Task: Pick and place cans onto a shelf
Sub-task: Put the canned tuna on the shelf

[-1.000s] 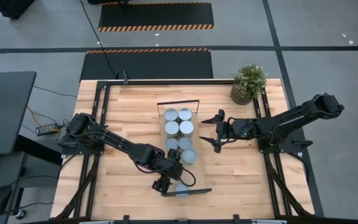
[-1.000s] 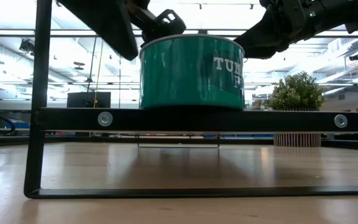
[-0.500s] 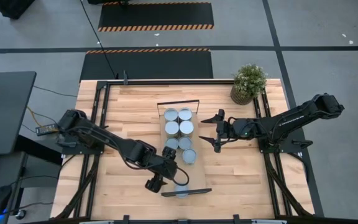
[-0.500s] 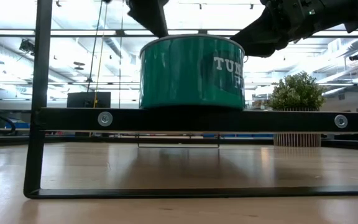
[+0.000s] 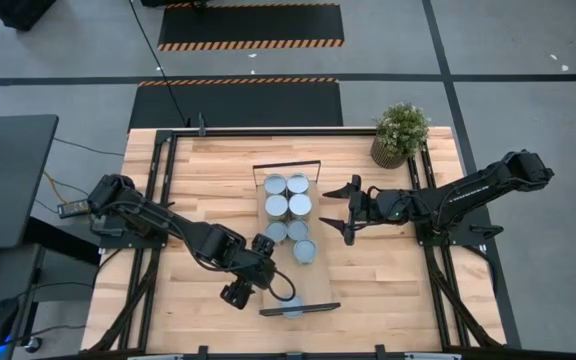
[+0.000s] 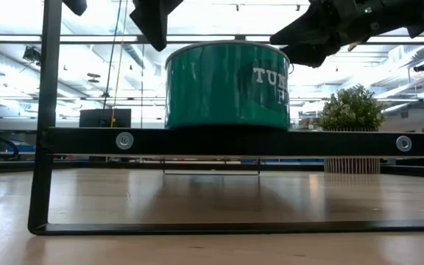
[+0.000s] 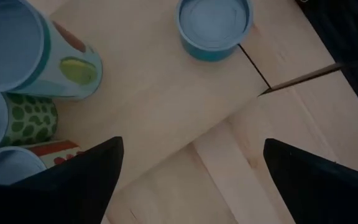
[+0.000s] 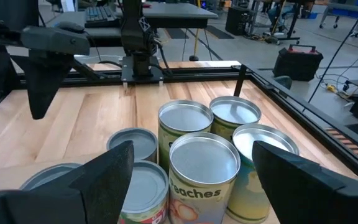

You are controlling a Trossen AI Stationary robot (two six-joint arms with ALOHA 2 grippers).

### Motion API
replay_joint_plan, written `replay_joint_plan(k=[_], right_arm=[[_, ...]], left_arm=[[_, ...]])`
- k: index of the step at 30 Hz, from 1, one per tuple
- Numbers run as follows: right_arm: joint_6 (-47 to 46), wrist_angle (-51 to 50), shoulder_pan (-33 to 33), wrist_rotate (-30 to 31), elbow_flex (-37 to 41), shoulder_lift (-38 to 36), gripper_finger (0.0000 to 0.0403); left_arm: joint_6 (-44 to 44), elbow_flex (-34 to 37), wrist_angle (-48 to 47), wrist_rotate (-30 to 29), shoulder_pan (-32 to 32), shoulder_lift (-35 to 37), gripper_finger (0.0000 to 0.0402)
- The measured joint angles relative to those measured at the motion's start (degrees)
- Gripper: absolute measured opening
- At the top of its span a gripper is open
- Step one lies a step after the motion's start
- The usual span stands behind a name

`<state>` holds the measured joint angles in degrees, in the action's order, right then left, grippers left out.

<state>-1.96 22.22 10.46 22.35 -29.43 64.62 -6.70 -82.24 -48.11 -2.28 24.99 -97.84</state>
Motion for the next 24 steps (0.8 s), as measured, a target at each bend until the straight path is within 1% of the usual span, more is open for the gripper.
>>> replay_joint_plan(k=[9, 12, 14, 17, 20, 24], right_arm=[[-5.7, 0.0, 0.0, -0.3, 0.0, 0.0, 0.0334], [-5.1, 0.0, 0.0, -4.1, 0.0, 0.0, 0.0334], [-4.6, -0.1, 0.4, -5.4, -0.4, 0.0, 0.0334], [-3.9, 0.0, 1.4, -5.6, -1.4, 0.0, 0.0334], [-2.5, -0.5, 2.7, -5.6, -3.0, 0.0, 0.0334], [-1.8, -3.4, 4.1, -5.5, -4.6, 0.0, 0.0334]], left_arm=[[-1.1, 0.1, -0.7, 0.0, 0.0, 2.1, 0.0394], [-1.5, 0.1, -0.7, 0.2, 0.0, 3.2, 0.0394], [-1.6, 0.1, -0.5, 0.2, 0.0, 3.2, 0.0394], [-2.3, 0.2, -0.7, 0.9, 0.0, 3.2, 0.0394], [-2.8, 0.2, -0.5, 3.3, -0.1, 3.1, 0.0394], [-2.9, 0.2, -0.2, 4.6, -0.4, 3.1, 0.0394]])
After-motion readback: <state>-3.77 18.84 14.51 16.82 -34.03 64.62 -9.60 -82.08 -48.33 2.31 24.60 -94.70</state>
